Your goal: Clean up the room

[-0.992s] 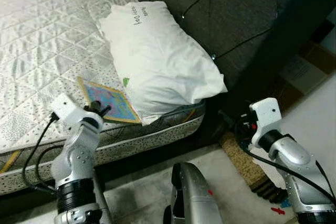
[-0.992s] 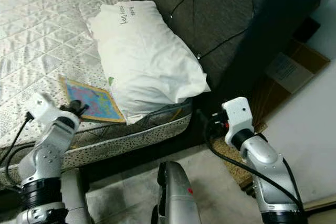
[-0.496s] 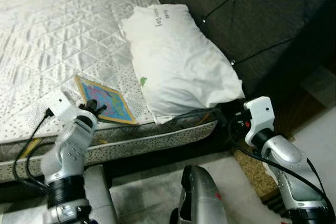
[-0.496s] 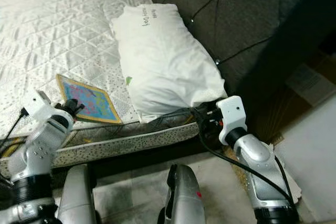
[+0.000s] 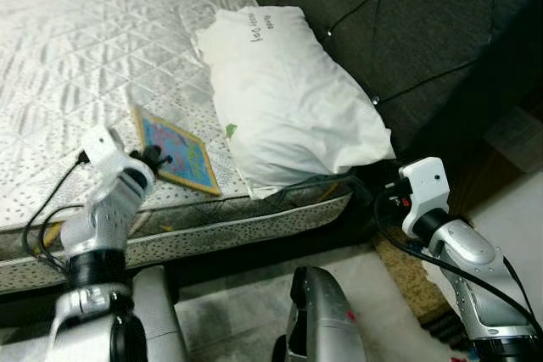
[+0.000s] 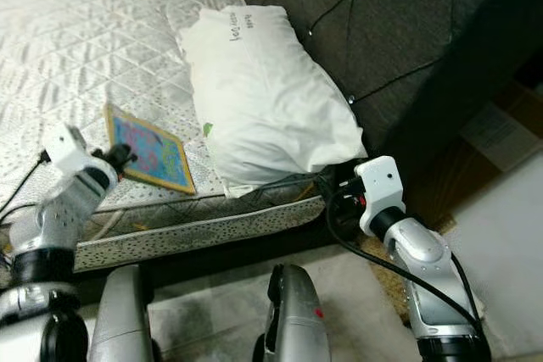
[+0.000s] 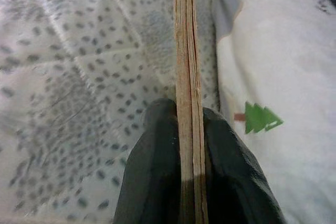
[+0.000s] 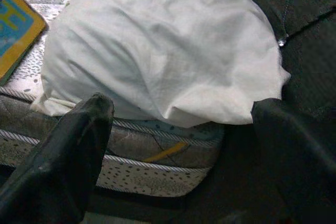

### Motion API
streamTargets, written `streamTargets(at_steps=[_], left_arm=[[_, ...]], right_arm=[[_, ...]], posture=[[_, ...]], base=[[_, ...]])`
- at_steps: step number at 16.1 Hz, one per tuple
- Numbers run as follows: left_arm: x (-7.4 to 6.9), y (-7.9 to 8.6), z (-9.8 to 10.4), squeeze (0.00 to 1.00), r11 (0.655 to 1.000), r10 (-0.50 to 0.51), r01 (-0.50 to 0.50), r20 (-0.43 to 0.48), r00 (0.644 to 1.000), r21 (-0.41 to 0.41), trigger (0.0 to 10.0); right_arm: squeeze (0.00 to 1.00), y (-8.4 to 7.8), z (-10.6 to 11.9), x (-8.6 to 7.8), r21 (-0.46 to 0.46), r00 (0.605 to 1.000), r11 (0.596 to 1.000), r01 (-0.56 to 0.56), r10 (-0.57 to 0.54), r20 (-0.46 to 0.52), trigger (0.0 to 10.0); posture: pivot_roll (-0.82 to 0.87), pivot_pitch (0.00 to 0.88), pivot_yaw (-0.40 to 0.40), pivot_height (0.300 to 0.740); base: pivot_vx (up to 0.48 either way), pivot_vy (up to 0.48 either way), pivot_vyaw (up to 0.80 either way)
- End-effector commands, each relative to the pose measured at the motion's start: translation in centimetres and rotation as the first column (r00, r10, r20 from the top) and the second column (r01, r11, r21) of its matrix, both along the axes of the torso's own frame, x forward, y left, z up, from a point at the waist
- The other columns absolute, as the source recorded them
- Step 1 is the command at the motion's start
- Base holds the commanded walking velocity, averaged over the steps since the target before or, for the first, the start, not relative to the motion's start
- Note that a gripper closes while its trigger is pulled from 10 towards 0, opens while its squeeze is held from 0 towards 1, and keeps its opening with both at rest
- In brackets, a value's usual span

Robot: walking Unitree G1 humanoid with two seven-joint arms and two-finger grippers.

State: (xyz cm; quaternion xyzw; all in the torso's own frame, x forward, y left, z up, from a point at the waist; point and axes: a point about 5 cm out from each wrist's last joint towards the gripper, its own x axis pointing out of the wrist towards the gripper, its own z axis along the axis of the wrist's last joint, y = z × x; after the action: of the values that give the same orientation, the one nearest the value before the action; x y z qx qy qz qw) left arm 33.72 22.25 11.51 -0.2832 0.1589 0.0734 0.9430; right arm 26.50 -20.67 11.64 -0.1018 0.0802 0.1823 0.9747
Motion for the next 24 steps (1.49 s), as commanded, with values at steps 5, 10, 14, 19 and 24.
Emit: streamTargets(at_steps=[5,10,14,19,24], left_arm=[[1.1,0.7,-0.2,0.0,0.999,-0.012,0.013,0.016,1.0,-0.031,10.0],[2.0,-2.3,-1.3,0.0,0.988,-0.125,0.124,0.001,0.992,-0.095,10.0],[2.5,-3.4,-1.2,0.0,0.983,-0.148,0.148,0.009,0.989,-0.113,10.0],[2.3,-3.6,-2.0,1.0,0.979,-0.144,0.14,-0.014,0.99,-0.147,10.0],[2.1,-0.9,-1.8,1.0,0.991,-0.07,0.067,-0.024,0.997,-0.117,10.0]], right_arm=[[0.0,-1.0,0.7,-0.2,-0.025,1.0,1.0,0.02,-0.019,0.01,10.0],[0.0,-0.9,0.9,-0.2,-0.027,1.0,0.999,0.018,-0.017,0.014,10.0],[0.0,-0.6,1.0,-0.2,-0.026,1.0,1.0,0.009,-0.009,0.017,10.0],[0.0,-0.5,1.1,0.0,-0.026,1.0,1.0,0.003,-0.003,0.019,10.0],[0.0,-0.2,1.1,0.2,-0.022,1.0,1.0,-0.001,0.002,0.025,10.0]], posture=[[-0.19,0.052,-0.193,0.557],[-0.2,0.057,-0.191,0.557],[-0.21,0.058,-0.191,0.557],[-0.2,0.056,-0.193,0.557],[-0.2,0.05,-0.189,0.557]], base=[[0.0,0.0,0.0],[0.0,0.0,0.0],[0.0,0.0,0.0],[0.0,0.0,0.0],[0.0,0.0,0.0]])
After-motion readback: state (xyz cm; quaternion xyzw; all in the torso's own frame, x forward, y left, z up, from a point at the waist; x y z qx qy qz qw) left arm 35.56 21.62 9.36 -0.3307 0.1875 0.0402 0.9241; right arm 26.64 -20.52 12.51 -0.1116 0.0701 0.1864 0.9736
